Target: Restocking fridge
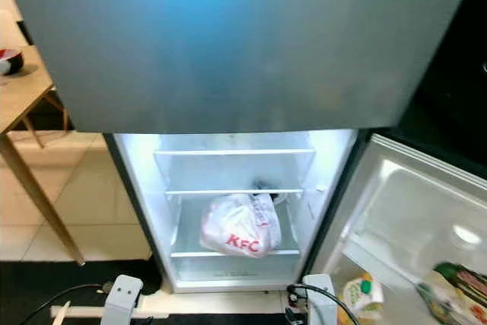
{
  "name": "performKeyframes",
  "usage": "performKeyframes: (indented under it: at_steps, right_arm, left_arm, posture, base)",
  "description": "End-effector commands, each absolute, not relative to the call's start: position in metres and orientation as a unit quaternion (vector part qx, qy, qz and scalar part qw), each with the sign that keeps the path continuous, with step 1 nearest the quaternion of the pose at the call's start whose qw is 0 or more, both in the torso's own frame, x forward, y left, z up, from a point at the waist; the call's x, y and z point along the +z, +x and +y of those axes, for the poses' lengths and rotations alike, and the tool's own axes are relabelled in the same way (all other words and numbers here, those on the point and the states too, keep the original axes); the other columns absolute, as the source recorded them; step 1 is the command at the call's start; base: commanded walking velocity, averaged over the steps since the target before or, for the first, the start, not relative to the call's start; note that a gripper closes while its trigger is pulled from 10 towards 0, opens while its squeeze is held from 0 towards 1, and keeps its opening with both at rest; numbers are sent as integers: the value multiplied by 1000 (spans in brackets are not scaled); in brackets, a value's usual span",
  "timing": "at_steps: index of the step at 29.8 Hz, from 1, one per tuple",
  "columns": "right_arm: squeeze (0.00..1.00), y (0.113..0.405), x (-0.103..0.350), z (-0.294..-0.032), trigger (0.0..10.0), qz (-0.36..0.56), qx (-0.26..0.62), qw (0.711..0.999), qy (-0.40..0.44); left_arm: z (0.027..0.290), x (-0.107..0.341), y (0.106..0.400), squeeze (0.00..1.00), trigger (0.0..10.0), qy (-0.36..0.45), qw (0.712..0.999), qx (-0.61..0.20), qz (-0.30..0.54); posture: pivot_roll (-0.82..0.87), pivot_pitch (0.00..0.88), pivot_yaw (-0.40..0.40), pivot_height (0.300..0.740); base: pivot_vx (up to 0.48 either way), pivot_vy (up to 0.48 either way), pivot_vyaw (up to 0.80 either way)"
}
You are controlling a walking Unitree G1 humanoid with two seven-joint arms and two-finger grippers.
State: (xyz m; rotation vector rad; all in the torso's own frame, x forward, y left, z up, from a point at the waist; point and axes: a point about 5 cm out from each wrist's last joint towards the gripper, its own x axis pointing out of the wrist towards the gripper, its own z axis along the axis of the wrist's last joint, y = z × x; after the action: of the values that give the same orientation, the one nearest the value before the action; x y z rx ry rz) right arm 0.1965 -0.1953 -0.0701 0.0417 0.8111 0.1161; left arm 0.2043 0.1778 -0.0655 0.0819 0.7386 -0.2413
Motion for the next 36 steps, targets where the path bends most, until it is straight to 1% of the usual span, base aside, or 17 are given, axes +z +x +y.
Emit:
performKeyframes:
  at_steps: [1, 24, 33, 36]
  right_arm:
    - [0, 191, -72, -198, 10000, 398, 50, 916, 21]
    - [0, 189, -73, -199, 10000, 395, 48, 917, 23]
    - [0, 192, -71, -200, 10000, 385, 42, 921, 27]
    - [0, 194, -70, -200, 10000, 384, 43, 922, 27]
  left_arm:
    - [175, -66, 204, 0, 10000, 43, 923, -122, 361]
    - [174, -65, 205, 0, 10000, 50, 924, -129, 356]
    - [173, -58, 218, 0, 10000, 17, 936, -99, 337]
    - [172, -56, 221, 0, 10000, 17, 938, -101, 331]
  posture:
    - [-81, 24, 37, 740]
    - [-88, 7, 46, 740]
    - [-87, 13, 46, 740]
    - [-78, 17, 38, 740]
  base:
    - [0, 0, -800]
    - [0, 0, -800]
    - [0, 0, -800]
    - [0, 0, -800]
